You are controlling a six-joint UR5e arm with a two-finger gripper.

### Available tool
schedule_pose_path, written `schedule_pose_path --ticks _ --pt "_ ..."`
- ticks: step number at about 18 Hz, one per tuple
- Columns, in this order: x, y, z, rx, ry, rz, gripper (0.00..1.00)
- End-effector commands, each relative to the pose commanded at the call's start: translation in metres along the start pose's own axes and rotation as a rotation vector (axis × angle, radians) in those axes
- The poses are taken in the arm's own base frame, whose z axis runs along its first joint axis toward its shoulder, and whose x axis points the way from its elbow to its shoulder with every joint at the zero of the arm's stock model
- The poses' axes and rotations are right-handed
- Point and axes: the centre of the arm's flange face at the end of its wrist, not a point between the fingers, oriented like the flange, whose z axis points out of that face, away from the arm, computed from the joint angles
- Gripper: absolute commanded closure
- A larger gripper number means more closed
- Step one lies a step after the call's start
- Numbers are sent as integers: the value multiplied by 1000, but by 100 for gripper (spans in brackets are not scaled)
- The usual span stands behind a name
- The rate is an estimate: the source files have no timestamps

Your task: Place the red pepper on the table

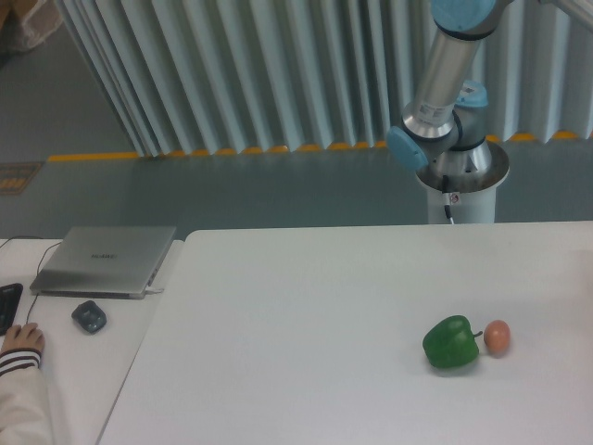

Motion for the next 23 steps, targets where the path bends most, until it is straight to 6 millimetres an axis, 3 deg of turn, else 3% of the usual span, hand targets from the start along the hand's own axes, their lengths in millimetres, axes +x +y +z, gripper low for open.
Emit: schedule_pose_path --ticks 11,13,15,19,20,21,23 --pt "-5 1 23 16 38 3 0" --pt "-6 0 19 8 38 5 36" --pt "-6 -3 12 0 47 11 63" --pt "-10 -10 -5 -4 65 27 64" --pt "-13 -16 -11 2 71 35 68" --pt "-13 -21 -12 3 74 29 81" --pt "-11 -18 -17 1 68 20 85"
